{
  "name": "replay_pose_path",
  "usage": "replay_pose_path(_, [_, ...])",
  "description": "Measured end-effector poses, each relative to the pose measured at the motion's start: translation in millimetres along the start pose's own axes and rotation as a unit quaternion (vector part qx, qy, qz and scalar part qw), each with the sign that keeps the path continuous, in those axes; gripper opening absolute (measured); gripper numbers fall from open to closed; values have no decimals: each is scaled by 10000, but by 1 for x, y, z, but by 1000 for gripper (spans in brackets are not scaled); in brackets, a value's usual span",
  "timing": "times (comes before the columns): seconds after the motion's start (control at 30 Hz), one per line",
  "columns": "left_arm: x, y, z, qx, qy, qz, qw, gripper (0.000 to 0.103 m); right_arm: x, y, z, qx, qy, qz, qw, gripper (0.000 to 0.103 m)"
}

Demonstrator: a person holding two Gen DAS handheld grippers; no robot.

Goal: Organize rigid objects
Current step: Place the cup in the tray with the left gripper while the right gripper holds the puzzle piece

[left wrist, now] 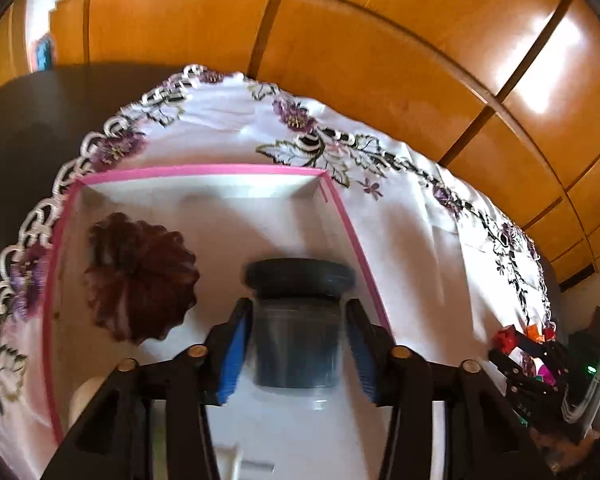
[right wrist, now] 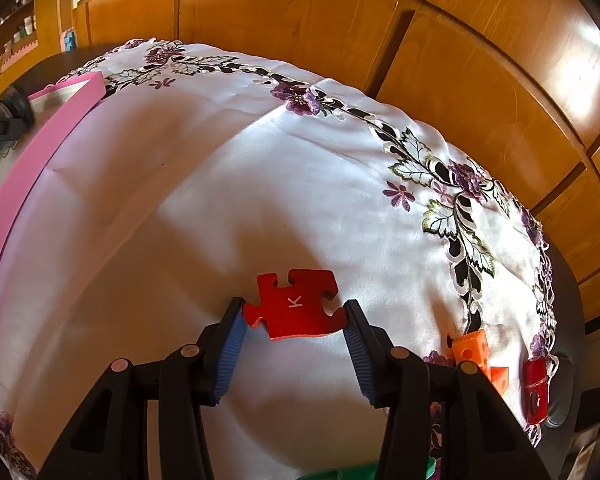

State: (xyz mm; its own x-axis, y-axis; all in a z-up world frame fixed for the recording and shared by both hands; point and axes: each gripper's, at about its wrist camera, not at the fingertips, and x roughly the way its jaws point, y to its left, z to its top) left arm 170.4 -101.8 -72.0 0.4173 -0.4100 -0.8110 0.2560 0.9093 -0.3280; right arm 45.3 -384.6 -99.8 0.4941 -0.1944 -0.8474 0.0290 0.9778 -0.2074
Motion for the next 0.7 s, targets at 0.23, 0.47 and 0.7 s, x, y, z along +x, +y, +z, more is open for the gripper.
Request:
replay_pose_path(0.23, [-17, -5, -1, 115, -275, 47, 9995, 66, 0, 0, 1, -31, -3, -2, 10000, 49])
replay_pose_path(0.47, [-58, -21, -29, 505, -775, 187, 9955, 72, 0, 3, 1, -115, -27, -76, 9999, 49])
replay_pose_path(0.7, [-69, -34, -76, 700, -624, 146, 9955, 73, -2, 6, 1, -174, -52, -161, 9997, 49])
